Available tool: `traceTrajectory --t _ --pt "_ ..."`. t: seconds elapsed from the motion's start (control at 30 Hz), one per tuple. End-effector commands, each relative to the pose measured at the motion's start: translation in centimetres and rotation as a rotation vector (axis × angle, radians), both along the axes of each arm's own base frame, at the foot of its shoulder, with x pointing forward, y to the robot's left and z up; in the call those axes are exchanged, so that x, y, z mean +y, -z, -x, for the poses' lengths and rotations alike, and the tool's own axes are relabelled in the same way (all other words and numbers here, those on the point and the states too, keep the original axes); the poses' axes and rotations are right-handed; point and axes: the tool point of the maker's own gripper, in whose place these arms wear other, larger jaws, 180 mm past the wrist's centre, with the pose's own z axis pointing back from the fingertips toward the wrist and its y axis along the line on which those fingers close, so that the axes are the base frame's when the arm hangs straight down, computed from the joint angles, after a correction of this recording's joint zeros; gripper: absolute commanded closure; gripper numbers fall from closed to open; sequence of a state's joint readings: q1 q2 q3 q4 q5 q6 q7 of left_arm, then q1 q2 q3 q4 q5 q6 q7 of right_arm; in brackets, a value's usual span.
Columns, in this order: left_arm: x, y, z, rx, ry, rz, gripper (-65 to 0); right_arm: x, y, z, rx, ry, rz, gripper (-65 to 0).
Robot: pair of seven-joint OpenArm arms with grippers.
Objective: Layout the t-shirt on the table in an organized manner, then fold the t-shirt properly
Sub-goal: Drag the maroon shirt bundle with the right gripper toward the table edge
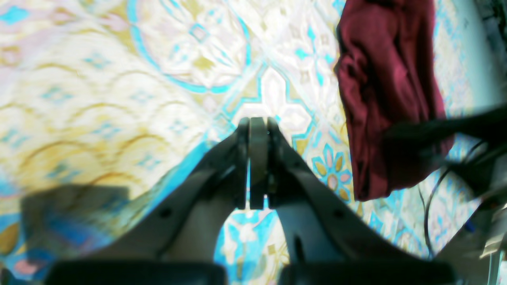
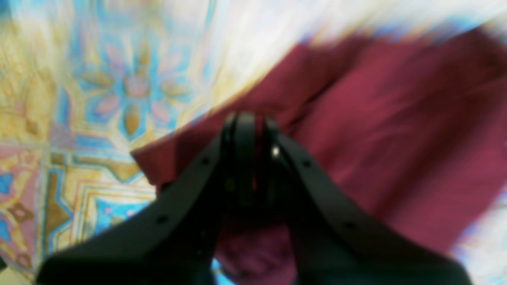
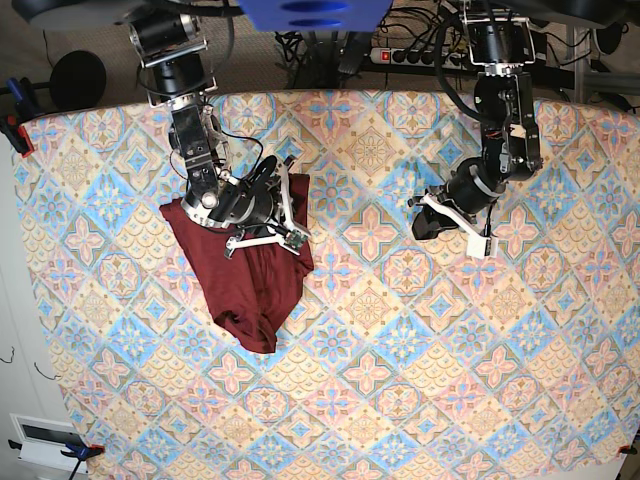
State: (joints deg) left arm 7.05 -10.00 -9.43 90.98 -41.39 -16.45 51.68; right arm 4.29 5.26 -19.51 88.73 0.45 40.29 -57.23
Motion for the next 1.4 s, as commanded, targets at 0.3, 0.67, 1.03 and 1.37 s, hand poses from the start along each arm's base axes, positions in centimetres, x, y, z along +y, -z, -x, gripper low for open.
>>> traceTrajectory --t 0.3,0.67,1.03,1.37 --pt "-0.7 -3.0 -0.8 -0.092 0.015 0.019 0.0 -1.1 5.4 1.4 0.162 0.064 -0.034 -1.3" --pt "-0.8 -3.0 -0.8 -0.092 0.016 0.023 0.0 -10.3 5.5 -1.6 0.157 0.317 -0.019 -0.2" --pt "-0.9 -2.4 0.0 -0.073 0.017 0.025 0.0 -18.0 1.4 -6.1 0.032 0.446 0.027 -0.2" --pt "-1.4 -4.3 0.1 -0.124 0.03 0.038 0.0 -17.7 -2.3 -7.0 -0.077 0.407 0.068 -0.2"
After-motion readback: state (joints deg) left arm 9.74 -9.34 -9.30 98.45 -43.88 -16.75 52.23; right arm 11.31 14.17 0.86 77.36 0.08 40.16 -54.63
